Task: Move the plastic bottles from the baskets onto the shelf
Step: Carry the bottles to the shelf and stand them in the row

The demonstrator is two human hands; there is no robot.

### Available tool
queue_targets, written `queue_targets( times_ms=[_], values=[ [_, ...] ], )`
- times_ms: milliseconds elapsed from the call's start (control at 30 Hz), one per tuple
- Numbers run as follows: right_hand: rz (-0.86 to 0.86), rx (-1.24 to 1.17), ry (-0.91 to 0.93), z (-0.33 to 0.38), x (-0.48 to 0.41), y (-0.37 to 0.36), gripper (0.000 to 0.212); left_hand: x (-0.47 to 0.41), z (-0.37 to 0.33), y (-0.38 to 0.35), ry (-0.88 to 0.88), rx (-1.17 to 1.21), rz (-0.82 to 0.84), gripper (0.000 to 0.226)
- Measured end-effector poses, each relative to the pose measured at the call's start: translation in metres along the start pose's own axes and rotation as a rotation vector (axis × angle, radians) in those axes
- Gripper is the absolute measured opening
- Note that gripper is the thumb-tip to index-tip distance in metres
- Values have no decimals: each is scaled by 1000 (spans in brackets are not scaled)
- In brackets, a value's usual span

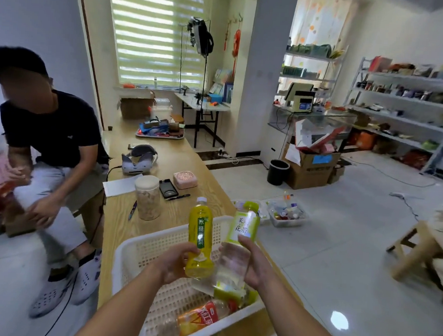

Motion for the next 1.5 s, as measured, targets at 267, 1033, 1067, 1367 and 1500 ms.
queue_targets(
  times_ms=[267, 1033, 1067, 1367, 1500],
  values=[
    [-176, 18, 288, 43, 40, 25, 40, -12, -32, -72, -65, -259, 320, 31],
    [-1279, -308, 1057, -102, 585, 178, 34, 212, 234, -438, 163, -690, 1459, 37],
    [-1316, -334, 1082, -118, 612, 179, 34, 237, 251, -451, 176, -690, 1506, 37],
    [-1642, -412, 1257, -258, 818, 163, 45, 454, 389, -529, 301, -693, 1838, 41],
    [-1798, -479, 1291, -315, 881, 155, 34, 526, 434, -545, 363, -698, 1938, 39]
  ],
)
Point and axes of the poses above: each hand's wrist, its own x-axis away from the middle knuckle, its own y-axis out of the back of the hand, z = x × y, the point moved 7 cm from there along -x, towards the middle knuckle, and after that the axes turned 4 degrees about -y, right-handed, at the moved point
